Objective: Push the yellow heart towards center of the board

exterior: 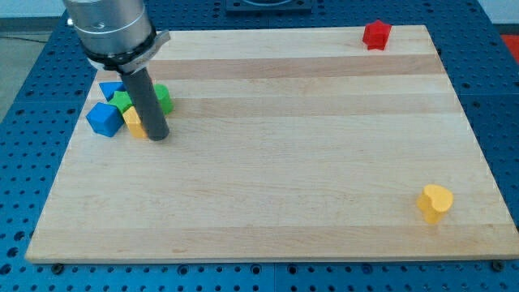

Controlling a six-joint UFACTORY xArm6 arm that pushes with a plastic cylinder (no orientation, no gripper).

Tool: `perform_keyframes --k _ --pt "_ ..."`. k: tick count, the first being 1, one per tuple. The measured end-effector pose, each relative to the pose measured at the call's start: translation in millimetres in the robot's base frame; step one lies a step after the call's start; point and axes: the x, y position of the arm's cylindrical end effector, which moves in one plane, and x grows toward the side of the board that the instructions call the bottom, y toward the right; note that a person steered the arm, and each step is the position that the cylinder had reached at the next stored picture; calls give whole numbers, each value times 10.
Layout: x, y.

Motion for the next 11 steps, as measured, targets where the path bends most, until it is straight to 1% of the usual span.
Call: perform_keyframes --k 1,3,4,5,6,7,9,10,11 --pt "0 761" --pt "0 2695" --pt "170 3599" --pt "751 4195" --pt "1298 4288" --pt "1372 3865" --pt "1136 3020" --pt "966 2542" --pt "916 1992"
